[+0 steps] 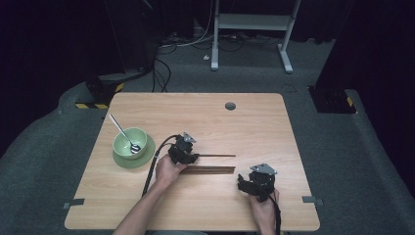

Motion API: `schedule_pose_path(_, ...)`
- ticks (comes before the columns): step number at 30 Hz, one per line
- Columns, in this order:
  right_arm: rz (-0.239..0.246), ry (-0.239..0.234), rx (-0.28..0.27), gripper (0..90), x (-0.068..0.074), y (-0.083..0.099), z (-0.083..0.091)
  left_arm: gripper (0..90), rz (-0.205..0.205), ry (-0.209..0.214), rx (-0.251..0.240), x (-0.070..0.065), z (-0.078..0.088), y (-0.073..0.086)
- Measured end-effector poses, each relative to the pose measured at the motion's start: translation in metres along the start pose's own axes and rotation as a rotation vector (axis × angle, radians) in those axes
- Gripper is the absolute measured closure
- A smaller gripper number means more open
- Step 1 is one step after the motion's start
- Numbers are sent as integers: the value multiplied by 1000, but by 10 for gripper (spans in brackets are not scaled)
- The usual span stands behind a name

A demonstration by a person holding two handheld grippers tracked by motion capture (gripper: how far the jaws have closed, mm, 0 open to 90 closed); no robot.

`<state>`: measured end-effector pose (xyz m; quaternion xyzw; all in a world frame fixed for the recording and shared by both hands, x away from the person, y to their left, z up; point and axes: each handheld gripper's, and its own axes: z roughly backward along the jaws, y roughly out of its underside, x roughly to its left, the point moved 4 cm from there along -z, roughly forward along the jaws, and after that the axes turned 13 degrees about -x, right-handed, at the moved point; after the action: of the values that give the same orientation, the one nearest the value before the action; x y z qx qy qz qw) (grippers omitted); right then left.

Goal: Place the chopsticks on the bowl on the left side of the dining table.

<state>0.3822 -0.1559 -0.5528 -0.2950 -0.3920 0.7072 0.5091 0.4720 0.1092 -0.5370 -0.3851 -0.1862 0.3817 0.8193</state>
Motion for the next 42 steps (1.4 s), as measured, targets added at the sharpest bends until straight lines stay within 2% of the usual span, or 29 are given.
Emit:
schedule_pose_path(9,0,0,0,187,0,0,0,656,7,-3,5,3,-1,-1)
schedule_pose_path(13,0,0,0,187,0,0,0,669,-5,5,17,5,-1,-2)
schedule_pose_path(24,1,-1,0,187,0,0,0,718,-10,-9,25,10,-2,-4)
schedule_pose_path(32,1,-1,0,188,0,0,0,751,11,-20,27,18,-1,-3)
schedule_pose_path(42,1,-1,0,188,0,0,0,775,2,-35,31,24,0,-2)
